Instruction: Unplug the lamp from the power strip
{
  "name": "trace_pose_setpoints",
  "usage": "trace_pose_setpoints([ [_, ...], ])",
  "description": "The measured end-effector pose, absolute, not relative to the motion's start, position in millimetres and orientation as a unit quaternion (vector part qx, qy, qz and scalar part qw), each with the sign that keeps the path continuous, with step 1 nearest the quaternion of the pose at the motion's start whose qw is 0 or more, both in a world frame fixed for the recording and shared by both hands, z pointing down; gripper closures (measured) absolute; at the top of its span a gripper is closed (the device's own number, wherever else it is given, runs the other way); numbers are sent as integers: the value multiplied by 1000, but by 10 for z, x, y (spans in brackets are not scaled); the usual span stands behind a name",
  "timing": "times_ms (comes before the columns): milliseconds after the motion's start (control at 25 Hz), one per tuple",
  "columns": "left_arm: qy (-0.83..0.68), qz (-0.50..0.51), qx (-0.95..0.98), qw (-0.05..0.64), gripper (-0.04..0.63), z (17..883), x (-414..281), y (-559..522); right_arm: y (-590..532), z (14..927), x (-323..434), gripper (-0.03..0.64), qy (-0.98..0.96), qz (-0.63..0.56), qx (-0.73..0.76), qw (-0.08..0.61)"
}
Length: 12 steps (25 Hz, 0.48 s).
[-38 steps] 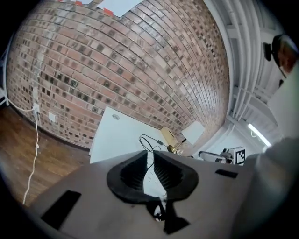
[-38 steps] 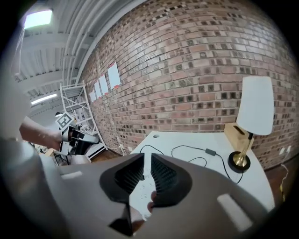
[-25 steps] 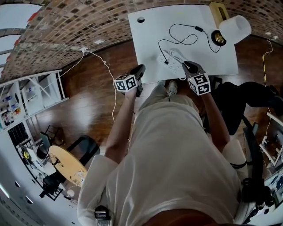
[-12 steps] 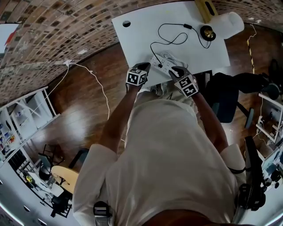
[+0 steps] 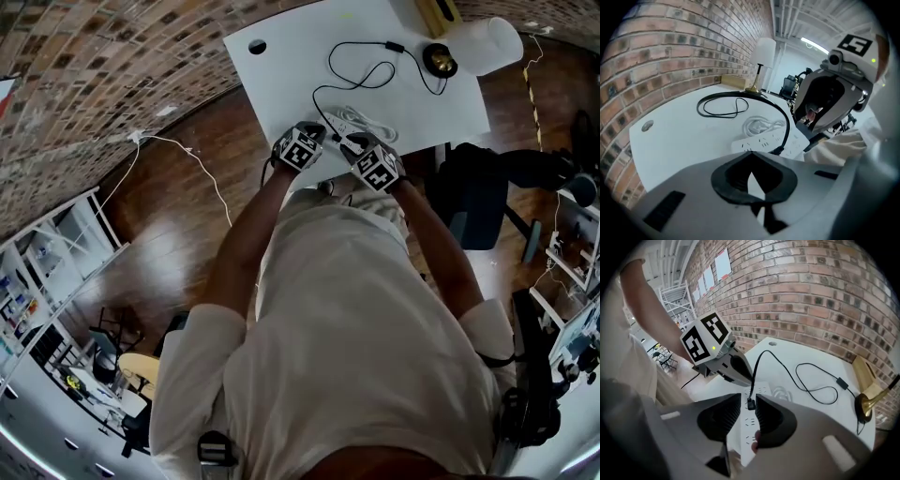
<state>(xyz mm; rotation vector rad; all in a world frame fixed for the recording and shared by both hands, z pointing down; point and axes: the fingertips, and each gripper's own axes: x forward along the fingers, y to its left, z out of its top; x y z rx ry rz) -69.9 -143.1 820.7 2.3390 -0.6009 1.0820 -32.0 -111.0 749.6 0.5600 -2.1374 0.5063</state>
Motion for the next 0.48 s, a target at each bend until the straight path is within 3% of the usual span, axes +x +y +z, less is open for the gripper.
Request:
trace_pose_setpoints([
  [480,-210,473,845,133,591,8399,-686,-1403,-1127,7904,-515,551,-851,129,147,487],
])
